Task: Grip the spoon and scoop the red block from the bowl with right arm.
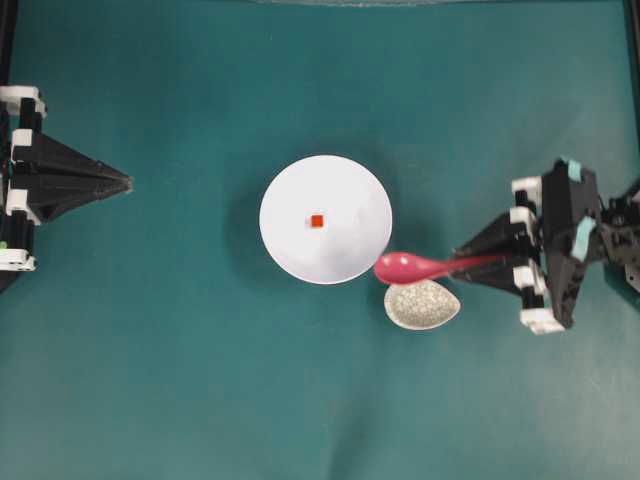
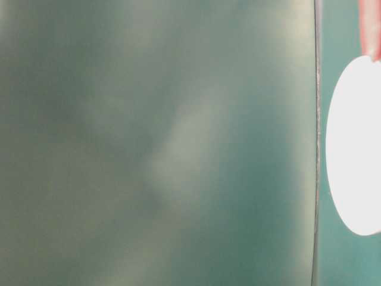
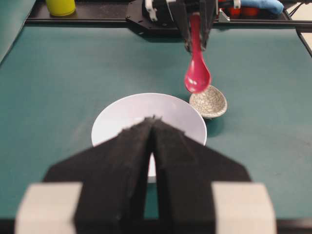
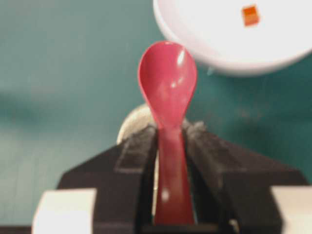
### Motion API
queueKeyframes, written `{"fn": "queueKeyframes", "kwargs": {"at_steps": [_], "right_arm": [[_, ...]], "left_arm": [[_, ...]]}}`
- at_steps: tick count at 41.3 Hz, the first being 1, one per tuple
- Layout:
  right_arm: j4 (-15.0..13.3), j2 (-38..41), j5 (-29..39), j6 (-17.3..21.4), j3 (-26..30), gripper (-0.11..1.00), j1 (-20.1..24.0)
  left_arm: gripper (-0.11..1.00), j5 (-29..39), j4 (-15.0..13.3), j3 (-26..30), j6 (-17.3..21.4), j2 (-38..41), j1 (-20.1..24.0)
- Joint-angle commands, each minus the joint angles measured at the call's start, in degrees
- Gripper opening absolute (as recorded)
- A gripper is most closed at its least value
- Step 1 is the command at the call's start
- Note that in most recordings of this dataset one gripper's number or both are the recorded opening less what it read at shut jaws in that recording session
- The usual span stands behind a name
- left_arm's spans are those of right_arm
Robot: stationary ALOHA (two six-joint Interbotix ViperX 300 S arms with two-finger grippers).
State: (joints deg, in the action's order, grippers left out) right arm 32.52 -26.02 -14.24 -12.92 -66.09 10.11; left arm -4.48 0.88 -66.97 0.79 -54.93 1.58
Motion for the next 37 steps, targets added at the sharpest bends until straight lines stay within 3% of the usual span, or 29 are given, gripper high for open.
{"fn": "queueKeyframes", "kwargs": {"at_steps": [1,19,37], "right_arm": [[-0.09,-2.02,3.60,-1.05,3.16,0.25,-2.55],[-1.23,-5.01,18.72,-3.78,12.92,0.25,-11.07],[-1.32,-4.83,21.80,-3.69,17.84,0.25,-14.85]], "left_arm": [[0.00,-0.53,0.18,0.62,0.09,0.35,0.09],[0.00,-0.70,0.18,0.62,0.09,0.35,0.18],[0.00,-0.70,0.18,0.62,0.09,0.35,0.18]]}}
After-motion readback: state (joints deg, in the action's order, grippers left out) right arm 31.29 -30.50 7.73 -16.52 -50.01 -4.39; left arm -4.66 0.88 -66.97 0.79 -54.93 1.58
